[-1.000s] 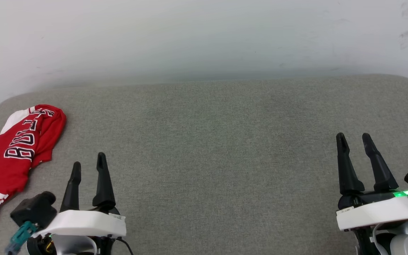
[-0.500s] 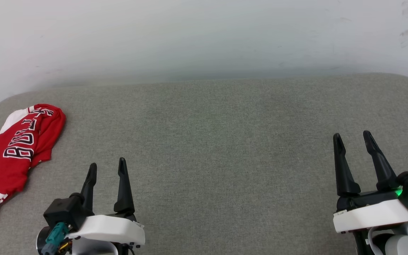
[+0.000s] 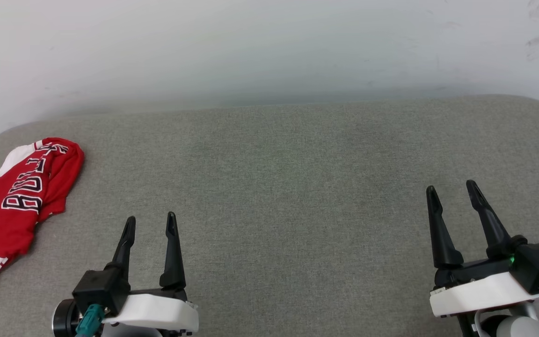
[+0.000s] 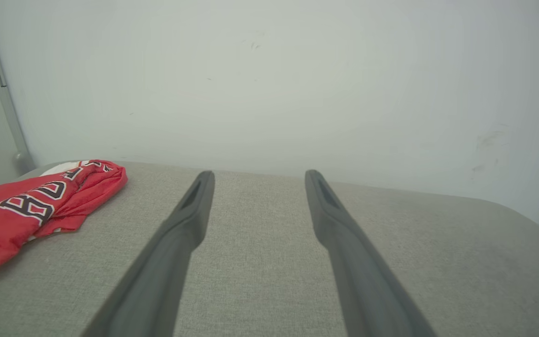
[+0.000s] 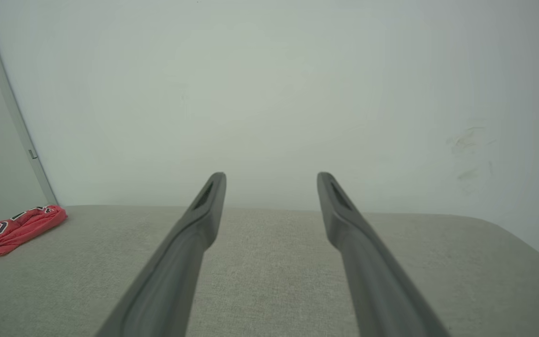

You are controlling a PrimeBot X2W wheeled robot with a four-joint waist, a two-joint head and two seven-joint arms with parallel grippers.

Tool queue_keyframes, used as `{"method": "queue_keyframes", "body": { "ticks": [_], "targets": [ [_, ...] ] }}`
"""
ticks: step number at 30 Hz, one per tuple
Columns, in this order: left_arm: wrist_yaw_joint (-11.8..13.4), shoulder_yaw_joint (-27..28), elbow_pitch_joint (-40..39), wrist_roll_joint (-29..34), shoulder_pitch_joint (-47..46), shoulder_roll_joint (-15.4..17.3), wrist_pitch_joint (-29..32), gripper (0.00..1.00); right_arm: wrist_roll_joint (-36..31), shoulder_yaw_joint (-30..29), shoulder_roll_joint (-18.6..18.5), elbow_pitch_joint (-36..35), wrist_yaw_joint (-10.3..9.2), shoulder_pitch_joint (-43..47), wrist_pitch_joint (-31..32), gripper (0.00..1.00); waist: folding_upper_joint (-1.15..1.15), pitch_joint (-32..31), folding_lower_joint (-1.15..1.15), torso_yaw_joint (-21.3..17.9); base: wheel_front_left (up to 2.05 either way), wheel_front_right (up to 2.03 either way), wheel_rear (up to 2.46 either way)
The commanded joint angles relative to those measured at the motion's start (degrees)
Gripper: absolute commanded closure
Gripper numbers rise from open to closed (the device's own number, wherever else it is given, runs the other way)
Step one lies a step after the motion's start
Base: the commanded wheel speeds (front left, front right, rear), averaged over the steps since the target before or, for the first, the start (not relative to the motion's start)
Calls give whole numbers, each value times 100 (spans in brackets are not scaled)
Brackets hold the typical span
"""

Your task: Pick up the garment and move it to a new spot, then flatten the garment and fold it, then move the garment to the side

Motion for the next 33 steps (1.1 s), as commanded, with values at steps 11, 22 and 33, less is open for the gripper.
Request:
{"method": "queue_keyframes", "body": {
  "ticks": [11,22,33],
  "targets": [
    [-1201,863,-187,298,181,-492,-164,0,264,-62,-6,3,-2,52,-169,0,0,45,0,-17,0,0,0],
    [-1619,881,111,1004,325,-560,-273,0,-94,-193,-6,185,-2,107,-280,0,0,13,0,-51,0,0,0],
    [-1611,788,375,1255,352,-561,-371,0,-391,-318,-6,489,-2,115,-362,0,0,45,0,-58,0,0,0]
  ]
}}
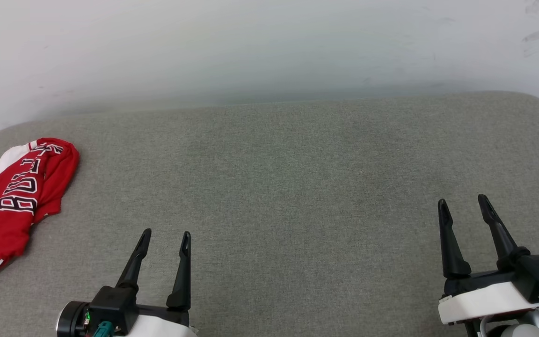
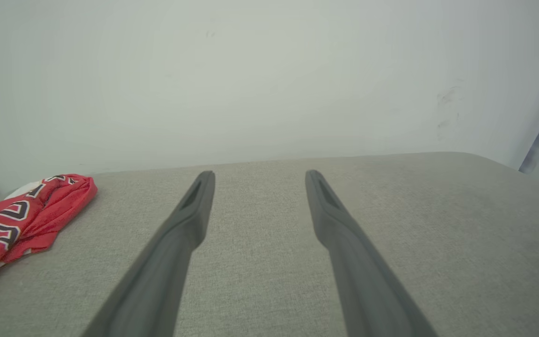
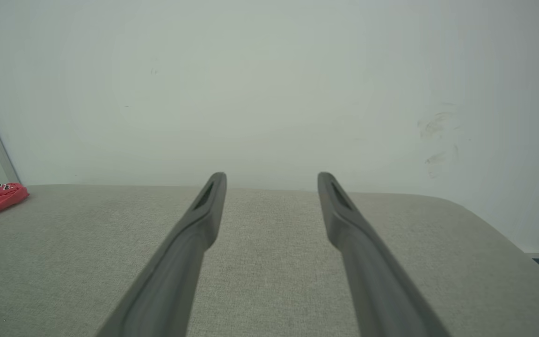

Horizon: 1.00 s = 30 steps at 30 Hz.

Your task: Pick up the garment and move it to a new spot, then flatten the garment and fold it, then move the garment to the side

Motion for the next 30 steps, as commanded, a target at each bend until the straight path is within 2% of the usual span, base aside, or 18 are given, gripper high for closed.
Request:
{"method": "queue_keyframes", "body": {
  "ticks": [1,7,12,20,30],
  "targets": [
    [-6,40,48,-91,57,-3,-37,0,4,-2,-5,34,-2,30,-15,0,0,1,0,1,0,0,0],
    [-76,93,138,-184,17,-3,-36,0,86,47,-4,65,-2,40,-15,0,0,-6,0,87,0,0,0],
    [-118,204,156,-282,29,-4,-36,0,80,70,-4,130,-2,91,-15,0,0,-39,0,326,0,0,0],
    [-157,330,185,-221,81,-4,-30,0,137,104,-4,196,-2,165,-14,0,0,-140,0,1059,0,0,0],
    [-159,534,159,-180,189,-3,-30,0,183,452,-4,210,-3,194,-15,0,0,-218,0,1956,0,0,0]
  ]
}}
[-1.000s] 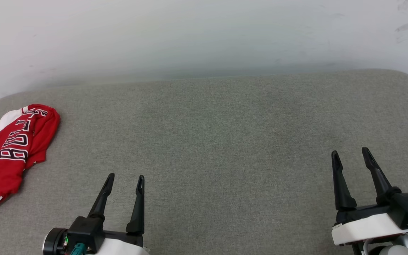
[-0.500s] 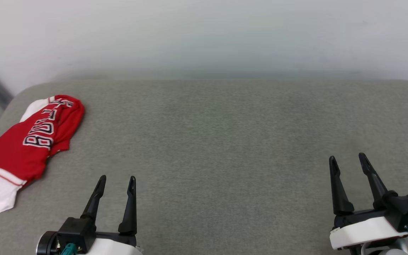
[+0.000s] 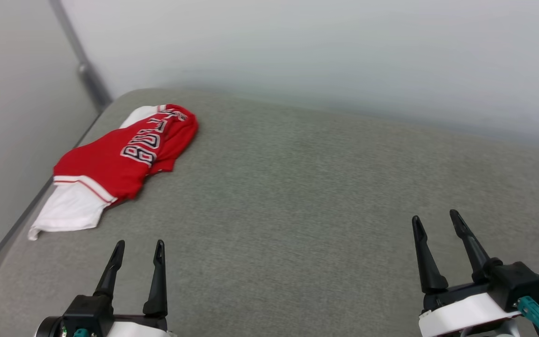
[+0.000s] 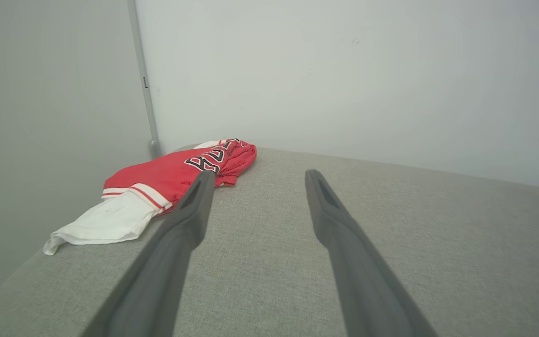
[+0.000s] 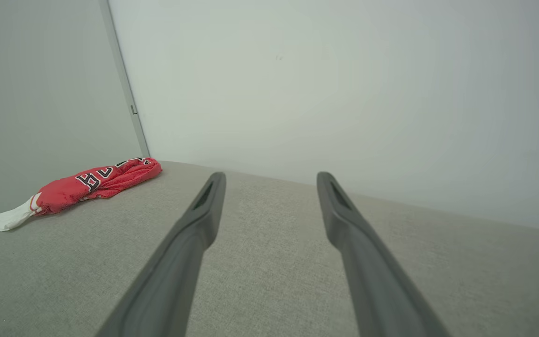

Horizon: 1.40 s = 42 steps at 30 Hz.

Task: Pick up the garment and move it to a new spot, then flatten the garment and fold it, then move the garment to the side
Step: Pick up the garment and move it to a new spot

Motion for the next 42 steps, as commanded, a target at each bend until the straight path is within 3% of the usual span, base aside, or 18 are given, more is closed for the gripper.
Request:
{"method": "queue_keyframes", "body": {
  "ticks": [1,9,19,29,37,42],
  "targets": [
    [-29,39,-24,28,67,-2,-16,0,38,43,-3,-8,-4,66,-14,0,0,-34,0,341,0,0,0],
    [-36,40,-82,53,111,-3,-16,0,84,106,-3,-28,-4,117,-14,0,0,-27,0,902,0,0,0],
    [-74,92,-140,-8,167,-3,-16,0,127,165,-3,-20,-3,141,-14,0,0,-131,0,1227,0,0,0],
    [-17,252,-166,-279,245,-3,-16,0,99,219,-3,8,-4,57,-14,0,0,-106,0,1256,0,0,0],
    [-181,361,139,-302,-175,-4,-16,0,-72,283,-3,-175,-3,-101,-14,0,0,288,0,1023,0,0,0],
    [-225,246,603,-552,-885,350,-15,0,-324,281,-5,-360,-4,-280,-14,0,0,886,0,768,0,0,0]
  ]
}}
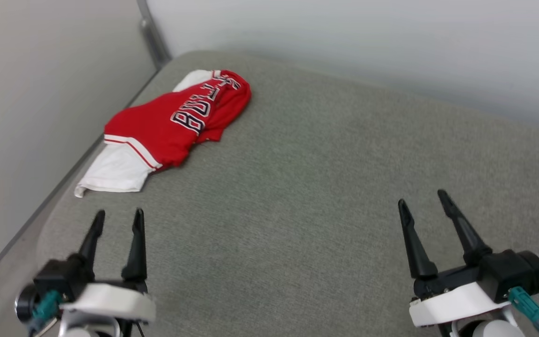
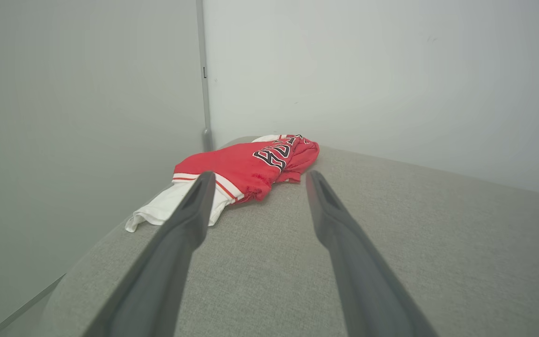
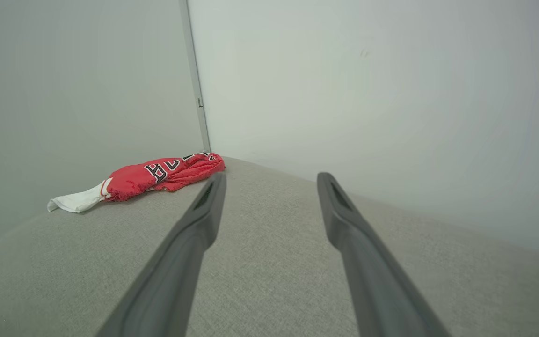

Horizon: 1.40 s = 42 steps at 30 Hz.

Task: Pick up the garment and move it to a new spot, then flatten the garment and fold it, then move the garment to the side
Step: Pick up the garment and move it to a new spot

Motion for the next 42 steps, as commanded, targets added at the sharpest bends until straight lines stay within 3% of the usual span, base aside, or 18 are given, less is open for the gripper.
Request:
{"method": "queue_keyframes", "body": {
  "ticks": [1,6,17,24,31,42],
  "targets": [
    [-5,-22,19,-41,-127,49,-14,0,-13,-19,-8,-36,-4,-90,-14,0,0,332,0,-210,0,0,0],
    [-9,-264,743,-746,-1232,710,267,0,-268,-48,-8,-242,-4,-237,-13,0,0,976,0,-455,0,0,0],
    [-10,-1025,1831,-3149,-3620,2639,2904,0,-734,-30,-8,-602,-4,-612,-14,0,0,2216,0,-1040,0,0,0],
    [-11,-1238,2459,-4204,-4641,3436,4618,0,-802,81,-5,-723,-4,-723,-14,0,0,2799,0,-1366,0,0,0],
    [-11,-1265,2991,-4806,-5325,3692,5830,0,-888,179,-9,-760,-5,-801,-11,0,0,3231,0,-1633,0,0,0],
    [4,-1665,3667,-4851,-5421,3535,6488,0,-773,180,-46,-729,-8,-756,29,0,0,3519,0,-1786,0,0,0]
  ]
}}
